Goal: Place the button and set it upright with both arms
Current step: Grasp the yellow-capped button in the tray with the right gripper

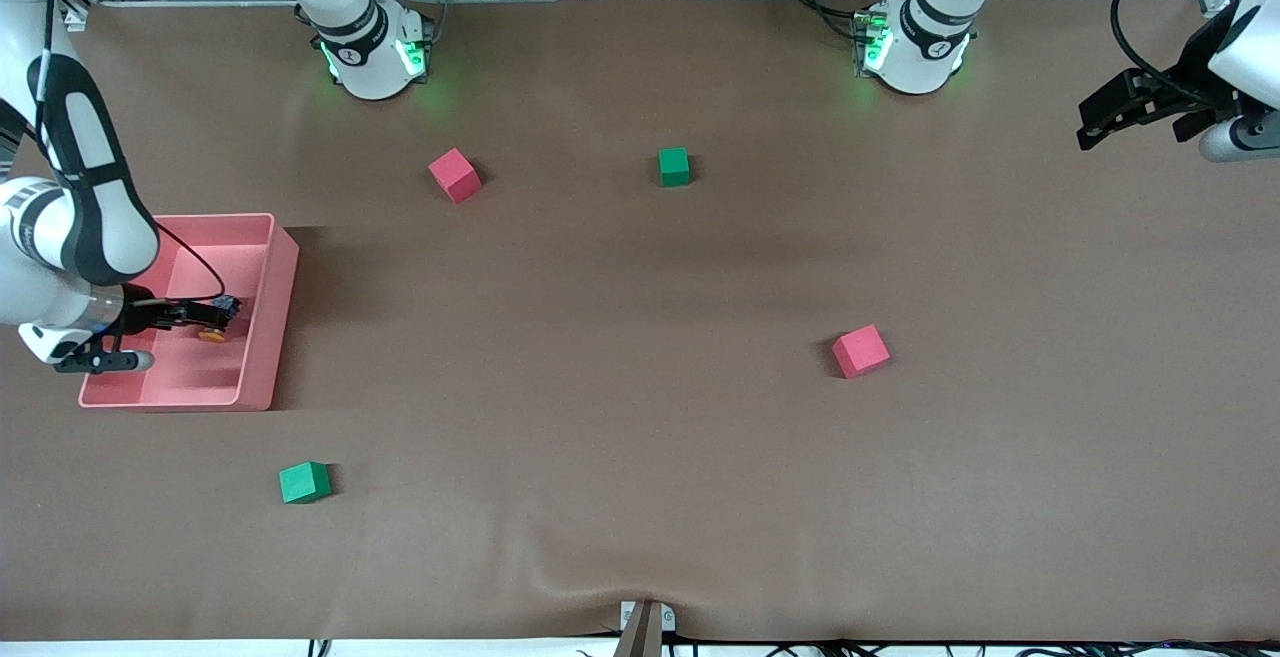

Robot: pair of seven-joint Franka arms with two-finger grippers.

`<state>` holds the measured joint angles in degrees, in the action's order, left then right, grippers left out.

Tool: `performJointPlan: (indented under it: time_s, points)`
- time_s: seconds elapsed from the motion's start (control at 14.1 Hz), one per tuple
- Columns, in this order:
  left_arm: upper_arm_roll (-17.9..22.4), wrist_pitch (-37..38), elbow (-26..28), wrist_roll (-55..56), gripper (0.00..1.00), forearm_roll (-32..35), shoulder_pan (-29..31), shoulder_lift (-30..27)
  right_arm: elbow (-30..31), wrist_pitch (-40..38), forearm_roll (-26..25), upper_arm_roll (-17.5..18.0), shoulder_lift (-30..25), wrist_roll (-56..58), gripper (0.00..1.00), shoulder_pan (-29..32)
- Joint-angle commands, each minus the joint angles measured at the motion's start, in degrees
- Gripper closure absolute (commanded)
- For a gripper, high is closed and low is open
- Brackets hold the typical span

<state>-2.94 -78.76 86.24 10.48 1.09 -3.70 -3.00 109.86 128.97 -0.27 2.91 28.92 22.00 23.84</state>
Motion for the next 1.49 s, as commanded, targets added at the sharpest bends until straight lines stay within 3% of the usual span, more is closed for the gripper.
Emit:
performJointPlan:
  time_s: [0.0,0.35,0.43,0.5,0.57,0.64,0.71,0.85,1.42]
  points:
    - [-0.2,0.6,-0.3,-0.6,0.0,0.2,0.2,0.1,0.5,2.4,-0.3,1.0,1.8,0.9,0.0,1.9]
    - [-0.2,0.6,-0.3,-0.6,0.0,0.2,0.3,0.2,0.6,3.9,0.1,1.0,3.6,0.8,0.0,2.0]
    - [-0.2,0.6,-0.3,-0.6,0.0,0.2,0.4,0.3,0.6,3.9,0.0,1.0,3.7,0.8,0.05,2.1]
    - [-0.2,0.6,-0.3,-0.7,0.0,0.2,0.5,0.4,0.6,3.9,0.1,1.0,3.8,0.8,0.18,2.1]
    - [-0.2,0.6,-0.3,-0.7,0.0,0.2,0.5,0.4,0.5,3.9,0.0,1.0,3.7,0.8,0.41,2.0]
    - [-0.2,0.6,-0.3,-0.7,0.0,0.2,0.5,0.4,0.4,3.7,0.0,1.0,3.7,0.8,0.59,2.0]
    - [-0.2,0.7,-0.3,-0.7,0.0,0.2,0.5,0.4,0.2,3.4,0.0,1.0,3.7,0.9,0.71,1.9]
    - [-0.2,0.6,-0.3,-0.7,0.0,0.2,0.5,0.4,-0.1,3.3,0.0,1.0,3.7,1.8,0.84,2.1]
    - [-0.2,0.7,-0.3,-0.6,0.0,0.2,0.5,0.4,-4.6,-3.8,0.0,1.1,3.2,1.6,0.93,1.8]
